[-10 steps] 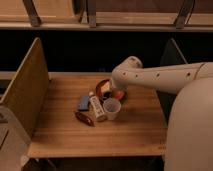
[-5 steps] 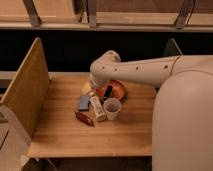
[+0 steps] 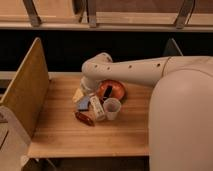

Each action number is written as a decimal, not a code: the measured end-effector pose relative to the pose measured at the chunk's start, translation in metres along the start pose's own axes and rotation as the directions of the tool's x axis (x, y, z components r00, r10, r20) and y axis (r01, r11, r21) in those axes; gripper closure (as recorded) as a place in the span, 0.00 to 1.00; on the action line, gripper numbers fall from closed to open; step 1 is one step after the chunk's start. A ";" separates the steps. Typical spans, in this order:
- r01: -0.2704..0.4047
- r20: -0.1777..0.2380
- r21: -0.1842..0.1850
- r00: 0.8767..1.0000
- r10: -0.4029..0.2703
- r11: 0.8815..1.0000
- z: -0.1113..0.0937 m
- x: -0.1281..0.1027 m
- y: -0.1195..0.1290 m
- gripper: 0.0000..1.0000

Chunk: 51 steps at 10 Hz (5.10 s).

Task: Place the pepper on the white sponge

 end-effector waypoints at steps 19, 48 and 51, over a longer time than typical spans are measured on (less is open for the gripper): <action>0.256 -0.295 -0.188 0.906 -0.303 0.948 0.033 0.046 0.064 0.20; 0.175 -0.446 -0.254 0.851 -0.276 0.951 0.119 0.054 0.051 1.00; 0.227 -0.376 -0.177 0.884 -0.279 0.958 0.087 0.022 0.047 1.00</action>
